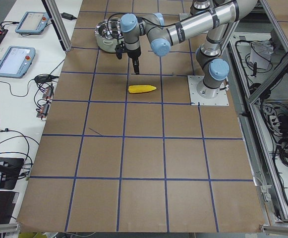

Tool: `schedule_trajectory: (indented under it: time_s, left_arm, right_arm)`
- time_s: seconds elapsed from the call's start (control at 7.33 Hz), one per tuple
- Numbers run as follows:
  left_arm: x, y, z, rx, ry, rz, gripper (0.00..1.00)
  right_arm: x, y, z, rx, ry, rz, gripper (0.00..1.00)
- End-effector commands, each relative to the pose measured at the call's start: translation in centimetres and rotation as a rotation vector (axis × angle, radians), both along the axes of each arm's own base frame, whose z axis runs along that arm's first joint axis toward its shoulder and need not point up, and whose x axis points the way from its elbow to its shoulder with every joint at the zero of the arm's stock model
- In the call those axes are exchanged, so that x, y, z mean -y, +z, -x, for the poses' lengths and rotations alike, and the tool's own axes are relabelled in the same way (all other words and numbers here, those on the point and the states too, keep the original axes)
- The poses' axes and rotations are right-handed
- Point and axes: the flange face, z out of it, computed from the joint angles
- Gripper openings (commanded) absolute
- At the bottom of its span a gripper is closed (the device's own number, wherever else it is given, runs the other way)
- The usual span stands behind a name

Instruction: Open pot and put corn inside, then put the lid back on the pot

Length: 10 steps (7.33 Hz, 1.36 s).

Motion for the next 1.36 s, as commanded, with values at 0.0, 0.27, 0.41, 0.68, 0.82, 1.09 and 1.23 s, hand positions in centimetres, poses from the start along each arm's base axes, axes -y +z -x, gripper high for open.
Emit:
schedule_trajectory:
  time_s: [0.0, 0.27, 0.41, 0.68, 0.82, 1.09, 1.23]
  left_arm:
    - [-0.2, -8.7, -2.3, -0.013, -0.015, -0.025, 1.0]
    - [1.1, -13.2, -1.8, -0.02, -0.028, -0.034, 1.0]
    - [1.1, -14.1, -1.8, -0.023, -0.034, -0.047, 1.0]
    - [1.5, -13.9, -1.8, -0.021, -0.031, -0.045, 0.56]
    - [0.9, -14.2, -1.6, -0.028, -0.023, -0.059, 0.29]
    - [1.5, -13.4, -1.6, -0.023, -0.019, -0.04, 0.22]
    - [1.9, -12.0, -1.4, -0.034, -0.005, -0.002, 0.21]
  right_arm:
    - [-2.1, -1.8, 0.1, -0.014, 0.007, 0.021, 0.39]
    - [-1.5, -3.6, 1.1, -0.014, -0.009, 0.013, 0.36]
    - [-1.3, -3.7, 1.9, -0.01, -0.019, 0.011, 0.33]
    - [-1.2, -3.6, 2.8, -0.009, -0.037, 0.011, 0.33]
    - [-1.2, -3.6, 2.8, -0.009, -0.037, 0.012, 0.34]
    - [-0.5, -4.0, 2.9, -0.013, -0.037, 0.021, 0.34]
    - [-0.3, -4.3, 2.8, -0.011, -0.036, 0.018, 0.34]
